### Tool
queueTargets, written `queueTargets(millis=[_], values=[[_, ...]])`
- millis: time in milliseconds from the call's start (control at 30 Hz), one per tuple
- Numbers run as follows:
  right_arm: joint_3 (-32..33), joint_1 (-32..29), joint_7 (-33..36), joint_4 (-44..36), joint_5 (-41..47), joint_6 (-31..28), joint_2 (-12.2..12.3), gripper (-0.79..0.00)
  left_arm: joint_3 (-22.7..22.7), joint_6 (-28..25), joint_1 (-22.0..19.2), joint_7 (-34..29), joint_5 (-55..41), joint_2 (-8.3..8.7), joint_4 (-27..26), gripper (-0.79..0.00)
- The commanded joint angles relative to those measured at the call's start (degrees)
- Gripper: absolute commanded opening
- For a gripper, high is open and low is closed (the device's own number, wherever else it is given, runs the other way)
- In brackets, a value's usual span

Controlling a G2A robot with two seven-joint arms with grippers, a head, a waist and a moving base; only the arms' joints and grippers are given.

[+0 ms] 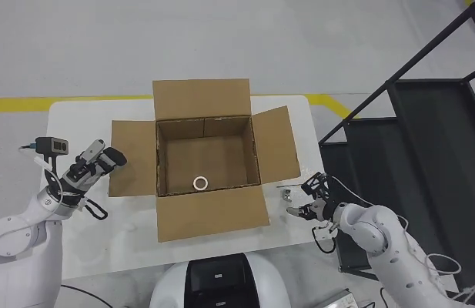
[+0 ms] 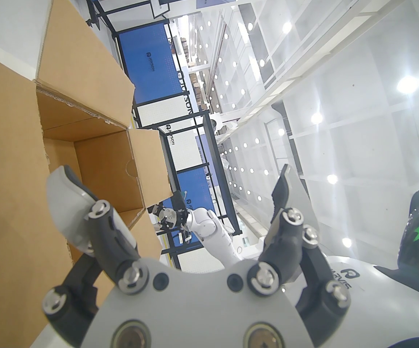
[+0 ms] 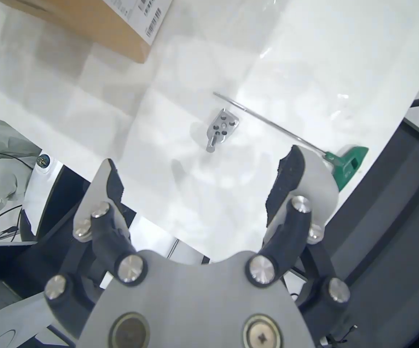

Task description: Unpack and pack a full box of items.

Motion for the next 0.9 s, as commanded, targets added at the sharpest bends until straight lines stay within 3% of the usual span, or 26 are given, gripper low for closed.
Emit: queueTargets(millis=[0,233,533,633,700,800,867], values=[[-1.4,0.62,-0.47,0.92,-0.37,0.09,-0.15,0.0,0.0,0.0,0.0,0.0,0.0,0.0,0.0,0.0],[-7.82,5.19,-2.22,5.88,-4.02,2.71,-1.02,0.0,0.0,0.0,0.0,0.0,0.0,0.0,0.0,0.0],[-10.3,8.5,-3.35,10.4,-5.44,4.82,-1.53,0.0,0.0,0.0,0.0,0.0,0.0,0.0,0.0,0.0],[-11.14,9.42,-2.57,11.08,-5.69,5.44,-1.69,-0.154,0.0,0.0,0.0,0.0,0.0,0.0,0.0,0.0],[-11.38,9.71,-2.43,11.45,-5.63,5.43,-1.73,-0.397,0.0,0.0,0.0,0.0,0.0,0.0,0.0,0.0],[-11.7,10.03,-2.34,11.82,-5.49,5.19,-1.79,-0.477,0.0,0.0,0.0,0.0,0.0,0.0,0.0,0.0],[-12.05,10.28,-2.41,12.18,-5.31,5.15,-1.86,-0.585,0.0,0.0,0.0,0.0,0.0,0.0,0.0,0.0]])
